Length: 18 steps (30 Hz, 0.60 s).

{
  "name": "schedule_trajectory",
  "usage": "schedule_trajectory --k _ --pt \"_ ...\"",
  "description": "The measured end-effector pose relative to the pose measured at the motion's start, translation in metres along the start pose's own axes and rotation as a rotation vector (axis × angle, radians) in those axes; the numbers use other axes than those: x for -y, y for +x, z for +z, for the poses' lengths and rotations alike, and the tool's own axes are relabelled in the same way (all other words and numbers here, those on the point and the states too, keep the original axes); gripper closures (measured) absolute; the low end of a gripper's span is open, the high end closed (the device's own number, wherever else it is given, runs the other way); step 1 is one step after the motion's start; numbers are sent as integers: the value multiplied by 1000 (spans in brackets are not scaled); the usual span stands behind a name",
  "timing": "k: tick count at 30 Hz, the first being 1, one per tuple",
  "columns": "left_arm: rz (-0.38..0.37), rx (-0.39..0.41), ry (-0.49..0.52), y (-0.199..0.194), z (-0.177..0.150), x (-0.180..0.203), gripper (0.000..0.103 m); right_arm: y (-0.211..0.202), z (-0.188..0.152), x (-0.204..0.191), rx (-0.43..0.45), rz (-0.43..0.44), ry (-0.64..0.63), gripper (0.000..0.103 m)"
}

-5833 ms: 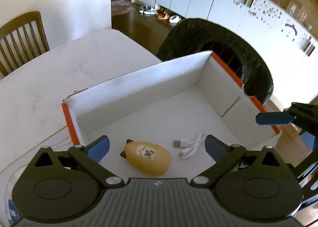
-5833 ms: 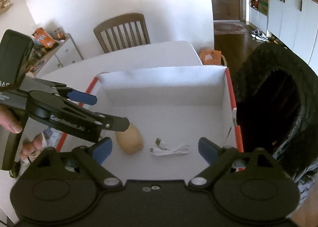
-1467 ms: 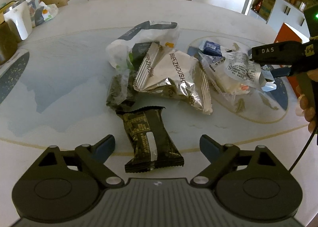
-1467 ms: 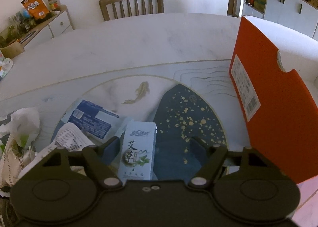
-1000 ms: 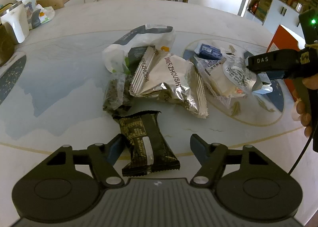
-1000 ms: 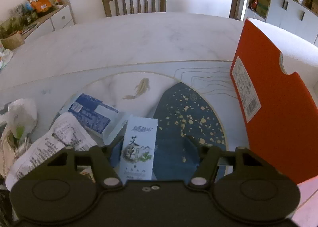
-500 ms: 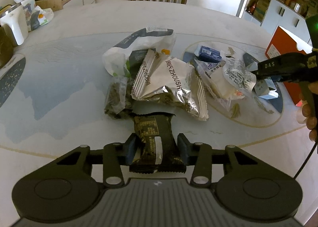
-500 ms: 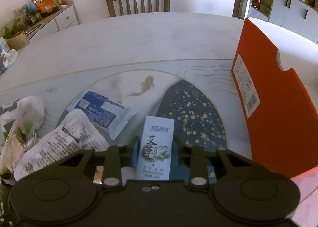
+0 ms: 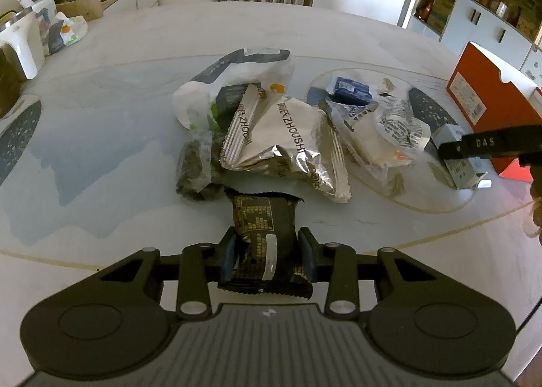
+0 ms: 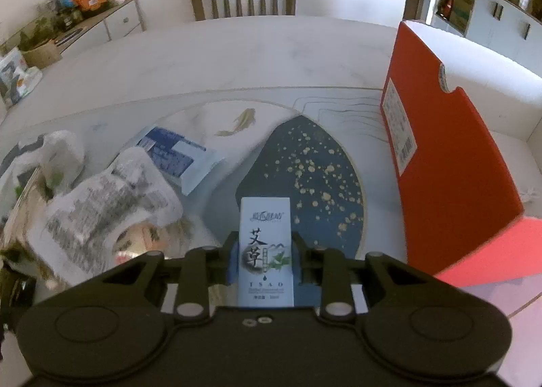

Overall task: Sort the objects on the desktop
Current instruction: 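Grasp the dark chocolate bar with the left gripper while the right grasps the white box, then carry the chocolate bar and white box into the red shoebox with both tools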

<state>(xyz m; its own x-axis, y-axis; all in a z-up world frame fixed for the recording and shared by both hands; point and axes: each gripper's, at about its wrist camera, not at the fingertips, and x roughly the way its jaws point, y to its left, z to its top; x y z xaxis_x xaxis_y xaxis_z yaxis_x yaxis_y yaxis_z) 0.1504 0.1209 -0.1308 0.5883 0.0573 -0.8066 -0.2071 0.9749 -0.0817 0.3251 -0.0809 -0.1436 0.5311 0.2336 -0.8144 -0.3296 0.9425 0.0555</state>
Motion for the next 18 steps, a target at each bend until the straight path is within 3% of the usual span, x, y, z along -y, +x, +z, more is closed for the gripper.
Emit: schedule_trajectory --k 18 --pt "-47 -2 32 -10 2 9 70 -46 -32 10 11 61 -21 74"
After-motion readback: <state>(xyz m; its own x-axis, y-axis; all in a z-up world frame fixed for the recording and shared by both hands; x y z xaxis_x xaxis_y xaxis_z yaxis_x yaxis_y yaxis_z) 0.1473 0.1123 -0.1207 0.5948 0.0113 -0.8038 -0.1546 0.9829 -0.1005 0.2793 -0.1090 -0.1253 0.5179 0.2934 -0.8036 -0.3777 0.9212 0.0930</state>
